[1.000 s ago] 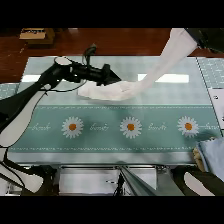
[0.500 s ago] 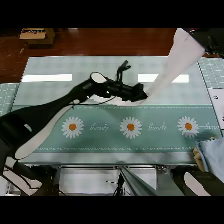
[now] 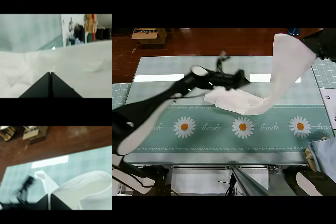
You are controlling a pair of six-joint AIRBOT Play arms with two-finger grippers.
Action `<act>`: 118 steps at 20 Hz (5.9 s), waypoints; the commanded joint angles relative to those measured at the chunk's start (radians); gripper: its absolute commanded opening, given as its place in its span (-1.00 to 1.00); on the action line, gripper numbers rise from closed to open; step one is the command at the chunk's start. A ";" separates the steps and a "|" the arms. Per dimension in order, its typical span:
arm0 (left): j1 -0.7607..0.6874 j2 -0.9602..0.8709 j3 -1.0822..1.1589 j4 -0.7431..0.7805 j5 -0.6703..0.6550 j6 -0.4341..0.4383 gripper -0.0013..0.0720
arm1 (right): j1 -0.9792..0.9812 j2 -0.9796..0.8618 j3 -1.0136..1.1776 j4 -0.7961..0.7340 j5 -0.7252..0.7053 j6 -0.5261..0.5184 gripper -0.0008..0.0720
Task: Fold the shirts.
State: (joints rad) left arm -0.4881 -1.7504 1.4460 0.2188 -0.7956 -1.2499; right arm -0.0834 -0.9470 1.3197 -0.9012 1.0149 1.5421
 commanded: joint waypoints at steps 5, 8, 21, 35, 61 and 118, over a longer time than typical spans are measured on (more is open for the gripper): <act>0.636 0.309 0.001 0.236 -0.241 -0.037 -0.88 | 0.298 -0.146 0.000 -0.155 -0.130 0.000 -0.91; 0.857 0.430 0.001 0.239 -0.330 -0.021 -0.88 | 0.438 -0.284 0.000 -0.147 -0.283 0.001 -0.91; 1.051 0.564 -0.002 0.254 -0.455 0.021 -0.87 | 0.753 -0.715 0.000 0.039 -0.735 -0.001 -0.85; 1.028 0.557 -0.004 0.261 -0.455 0.027 -0.87 | 0.161 -0.277 -0.045 -0.844 0.200 0.013 0.14; 0.955 0.557 -0.004 0.299 -0.574 0.023 0.19 | 0.207 -0.252 -0.682 0.414 -0.502 -0.347 -0.90; 0.406 0.324 0.313 1.220 -0.613 -0.077 0.53 | -0.236 -0.010 -0.038 -0.373 0.269 -0.166 0.41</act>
State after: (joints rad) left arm 0.0669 -1.4483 1.7351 1.1015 -1.3018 -1.1728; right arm -0.5522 -0.8944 1.2789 -1.1191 1.3018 1.3609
